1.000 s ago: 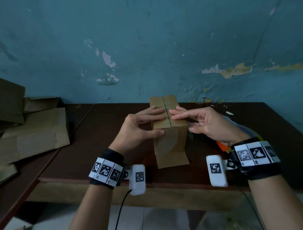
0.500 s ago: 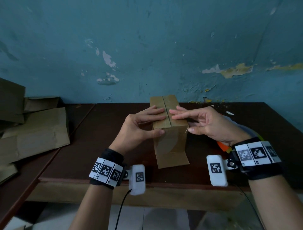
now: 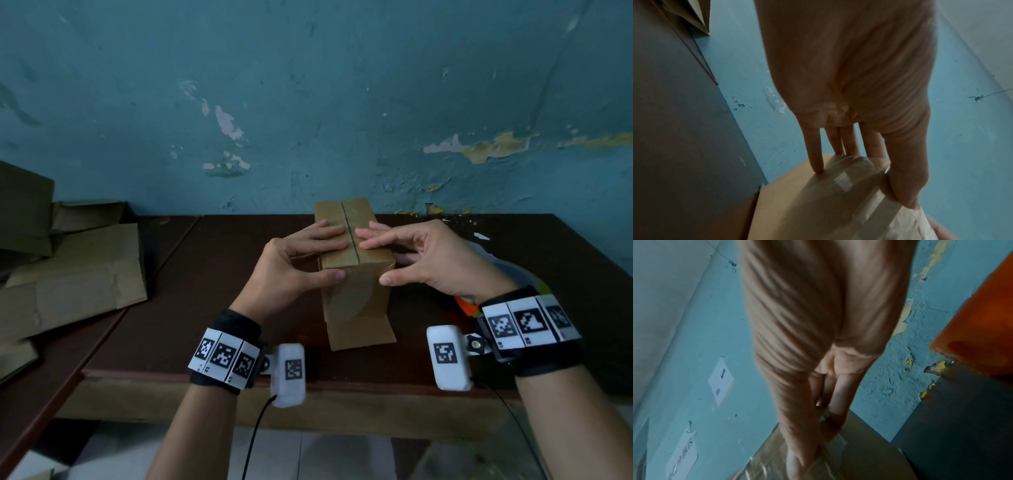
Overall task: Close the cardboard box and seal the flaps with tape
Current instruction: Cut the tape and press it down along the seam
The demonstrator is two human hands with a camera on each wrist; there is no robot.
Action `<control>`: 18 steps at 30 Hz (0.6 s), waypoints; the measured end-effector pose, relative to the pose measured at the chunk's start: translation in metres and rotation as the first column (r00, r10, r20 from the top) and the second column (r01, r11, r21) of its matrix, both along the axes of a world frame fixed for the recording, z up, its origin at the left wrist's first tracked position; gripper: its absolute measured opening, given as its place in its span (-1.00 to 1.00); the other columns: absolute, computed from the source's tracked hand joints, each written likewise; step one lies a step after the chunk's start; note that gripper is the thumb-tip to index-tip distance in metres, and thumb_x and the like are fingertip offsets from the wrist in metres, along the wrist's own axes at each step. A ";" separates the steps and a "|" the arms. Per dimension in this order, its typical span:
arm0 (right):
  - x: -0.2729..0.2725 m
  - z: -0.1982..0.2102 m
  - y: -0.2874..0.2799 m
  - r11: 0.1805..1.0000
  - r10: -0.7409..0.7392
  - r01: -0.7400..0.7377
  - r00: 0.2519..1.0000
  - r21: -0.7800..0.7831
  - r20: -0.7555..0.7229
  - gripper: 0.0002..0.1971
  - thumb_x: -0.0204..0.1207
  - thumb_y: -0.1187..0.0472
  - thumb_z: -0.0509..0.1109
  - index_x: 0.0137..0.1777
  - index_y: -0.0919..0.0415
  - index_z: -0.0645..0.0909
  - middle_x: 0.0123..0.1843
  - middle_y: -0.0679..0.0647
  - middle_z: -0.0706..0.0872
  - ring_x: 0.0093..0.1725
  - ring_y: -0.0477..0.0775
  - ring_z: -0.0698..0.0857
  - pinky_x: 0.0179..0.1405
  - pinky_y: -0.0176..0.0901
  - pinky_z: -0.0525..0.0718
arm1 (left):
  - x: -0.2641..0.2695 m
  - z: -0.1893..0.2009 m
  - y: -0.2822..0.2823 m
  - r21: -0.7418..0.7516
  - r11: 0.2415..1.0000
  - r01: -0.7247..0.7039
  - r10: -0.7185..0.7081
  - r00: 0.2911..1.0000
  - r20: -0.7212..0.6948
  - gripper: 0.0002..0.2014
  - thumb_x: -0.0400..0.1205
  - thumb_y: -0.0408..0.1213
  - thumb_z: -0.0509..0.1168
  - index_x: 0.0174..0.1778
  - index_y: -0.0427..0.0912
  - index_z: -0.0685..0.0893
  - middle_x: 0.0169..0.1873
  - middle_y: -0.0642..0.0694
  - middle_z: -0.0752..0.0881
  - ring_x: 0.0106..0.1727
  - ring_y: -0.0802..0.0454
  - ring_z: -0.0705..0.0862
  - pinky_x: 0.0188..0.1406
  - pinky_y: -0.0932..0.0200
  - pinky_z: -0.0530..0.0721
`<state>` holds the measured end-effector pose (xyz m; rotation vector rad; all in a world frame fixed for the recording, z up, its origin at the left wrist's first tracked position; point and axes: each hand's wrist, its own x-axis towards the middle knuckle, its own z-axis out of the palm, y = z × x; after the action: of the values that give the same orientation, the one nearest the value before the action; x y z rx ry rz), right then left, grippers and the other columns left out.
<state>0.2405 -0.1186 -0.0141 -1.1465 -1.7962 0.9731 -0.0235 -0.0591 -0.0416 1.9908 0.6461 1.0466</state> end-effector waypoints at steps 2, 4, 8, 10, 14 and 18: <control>0.001 0.000 0.000 1.000 -0.001 0.001 1.000 -0.006 0.003 -0.37 0.27 0.58 0.66 0.35 0.18 0.75 0.47 -0.15 0.71 0.65 -0.29 0.39 0.61 0.23 0.50 | 0.000 -0.001 0.001 0.002 1.000 0.000 0.000 1.000 -0.006 -0.52 0.46 -0.33 0.65 0.34 -0.15 0.81 0.46 0.06 0.72 0.70 0.19 0.40 0.74 -0.16 0.34; 0.000 -0.001 -0.001 1.000 -0.003 0.003 1.000 0.002 0.012 -0.36 0.25 0.58 0.67 0.35 0.15 0.75 0.48 -0.16 0.70 0.66 -0.29 0.38 0.60 0.24 0.50 | 0.000 -0.001 0.001 -0.002 1.000 0.000 0.000 1.000 -0.006 -0.51 0.47 -0.35 0.65 0.34 -0.16 0.81 0.46 0.07 0.72 0.70 0.19 0.39 0.74 -0.18 0.33; -0.002 -0.002 -0.001 1.000 -0.025 0.025 0.999 0.009 0.037 -0.28 0.22 0.62 0.67 0.33 0.02 0.76 0.57 -0.20 0.61 0.65 -0.31 0.39 0.60 0.15 0.51 | 0.000 -0.001 0.002 0.005 1.000 -0.001 0.001 1.000 -0.005 -0.51 0.47 -0.37 0.64 0.35 -0.19 0.80 0.47 0.05 0.71 0.70 0.19 0.39 0.74 -0.16 0.33; -0.003 -0.001 0.000 0.999 -0.043 0.042 0.997 0.019 0.065 -0.25 0.22 0.62 0.67 0.35 -0.03 0.75 0.62 -0.21 0.54 0.64 -0.33 0.38 0.59 0.08 0.53 | -0.001 -0.001 0.002 0.012 1.000 0.001 -0.001 1.000 -0.010 -0.50 0.47 -0.36 0.65 0.35 -0.20 0.80 0.47 0.05 0.71 0.70 0.19 0.39 0.74 -0.13 0.34; -0.006 -0.001 0.000 0.997 -0.073 0.069 0.990 0.044 0.117 -0.21 0.21 0.60 0.68 0.37 -0.10 0.74 0.66 -0.23 0.47 0.65 -0.37 0.34 0.54 -0.08 0.56 | 0.000 -0.001 0.001 0.015 1.000 -0.007 0.007 1.000 -0.003 -0.48 0.43 -0.35 0.67 0.34 -0.21 0.80 0.46 0.04 0.72 0.70 0.20 0.40 0.72 -0.09 0.38; -0.007 0.000 -0.001 0.993 -0.100 0.089 0.984 0.075 0.151 -0.23 0.23 0.56 0.69 0.38 -0.11 0.73 0.62 -0.30 0.50 0.63 -0.44 0.33 0.45 -0.32 0.54 | 0.001 -0.003 0.001 -0.006 1.000 -0.006 0.006 1.000 0.019 -0.49 0.44 -0.36 0.67 0.33 -0.22 0.80 0.45 0.02 0.72 0.70 0.20 0.39 0.73 -0.09 0.37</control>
<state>0.2332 -0.1199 -0.0141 -1.2818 -1.8628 0.7808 -0.0223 -0.0578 -0.0441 1.9729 0.6443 1.0651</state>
